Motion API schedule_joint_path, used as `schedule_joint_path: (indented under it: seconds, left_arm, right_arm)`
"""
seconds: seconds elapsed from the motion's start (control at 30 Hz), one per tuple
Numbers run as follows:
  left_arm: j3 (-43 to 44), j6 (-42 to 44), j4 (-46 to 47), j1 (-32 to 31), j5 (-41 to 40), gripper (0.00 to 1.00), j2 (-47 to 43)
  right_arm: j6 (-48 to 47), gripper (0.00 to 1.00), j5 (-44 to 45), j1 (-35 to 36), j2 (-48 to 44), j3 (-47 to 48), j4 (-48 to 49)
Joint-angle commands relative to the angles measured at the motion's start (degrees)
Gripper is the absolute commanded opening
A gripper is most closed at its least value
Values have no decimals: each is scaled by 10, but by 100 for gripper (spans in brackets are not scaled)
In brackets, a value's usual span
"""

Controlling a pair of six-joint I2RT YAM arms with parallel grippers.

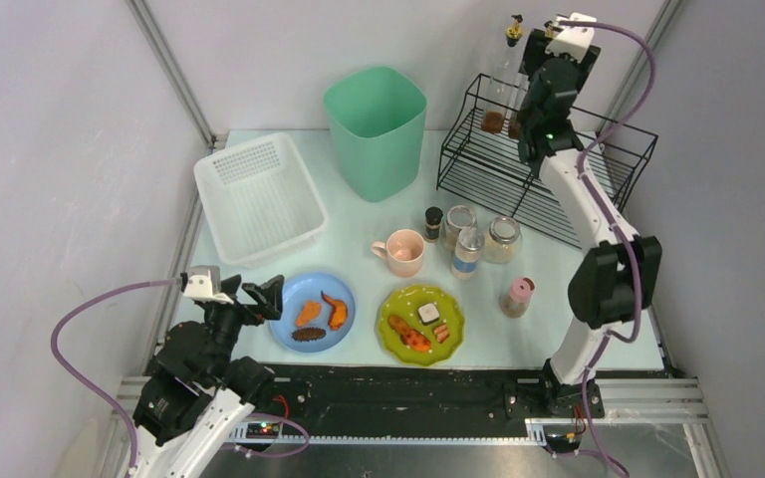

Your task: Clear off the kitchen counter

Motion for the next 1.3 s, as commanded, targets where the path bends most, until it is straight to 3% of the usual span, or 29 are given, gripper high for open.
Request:
schedule_joint_path:
  seconds: [0.0, 0.27, 0.47, 0.73, 0.97, 1.27]
  left_arm:
    - [-5, 0, 12, -2, 1, 98, -31]
    - [-4, 0, 12, -2, 6, 98, -28]
    - [-5, 0, 12, -2, 3, 98, -28]
    - [-4, 0, 13, -2, 4, 98, -21]
    - [-4, 0, 13, -2, 3, 98, -22]
    - [-4, -1, 13, -2, 1, 98, -22]
  right_arm:
    - [1, 75, 6, 16, -93, -21, -26]
    - [-34, 75, -40, 75, -268, -170, -92]
    - [59, 75, -112, 114, -387, -231, -293]
    - [158, 78, -218, 149, -453, -256, -502]
    - [186, 81, -267, 200, -512, -361, -497]
    - [241, 81, -255, 262, -519, -463, -448]
